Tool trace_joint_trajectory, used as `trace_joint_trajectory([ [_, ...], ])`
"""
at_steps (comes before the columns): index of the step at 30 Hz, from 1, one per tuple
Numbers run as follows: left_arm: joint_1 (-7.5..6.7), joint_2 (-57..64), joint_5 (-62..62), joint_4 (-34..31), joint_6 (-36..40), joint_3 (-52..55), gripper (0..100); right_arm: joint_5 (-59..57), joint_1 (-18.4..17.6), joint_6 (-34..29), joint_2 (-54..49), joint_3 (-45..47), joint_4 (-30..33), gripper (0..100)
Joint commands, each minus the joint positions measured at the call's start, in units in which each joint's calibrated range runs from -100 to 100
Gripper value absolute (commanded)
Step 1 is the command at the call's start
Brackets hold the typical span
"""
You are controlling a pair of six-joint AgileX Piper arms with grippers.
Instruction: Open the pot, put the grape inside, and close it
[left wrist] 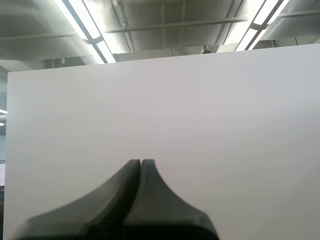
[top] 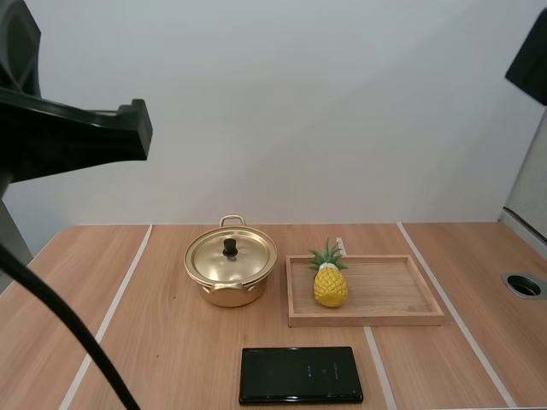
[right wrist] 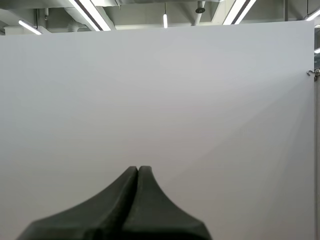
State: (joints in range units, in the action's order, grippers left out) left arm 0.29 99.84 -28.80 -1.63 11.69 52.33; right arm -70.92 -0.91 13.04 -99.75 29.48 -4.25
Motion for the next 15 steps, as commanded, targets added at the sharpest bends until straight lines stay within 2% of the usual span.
trace_joint_trajectory([
  [1,0.15,0.16,4.42,-0.76,0.92,2.91,2,3.85,0.18,0.0,-0.25,2.38,0.95,0],
  [7,0.15,0.16,13.28,-2.94,0.92,13.07,2,16.73,0.18,0.0,-0.25,17.48,2.66,0],
  [12,-0.43,0.16,13.83,-3.33,0.48,20.73,2,26.12,0.18,0.0,-0.25,31.42,2.87,0],
  [15,-0.77,0.16,13.83,-3.33,-2.46,24.03,2,29.71,0.18,0.0,-0.25,39.58,3.46,0],
])
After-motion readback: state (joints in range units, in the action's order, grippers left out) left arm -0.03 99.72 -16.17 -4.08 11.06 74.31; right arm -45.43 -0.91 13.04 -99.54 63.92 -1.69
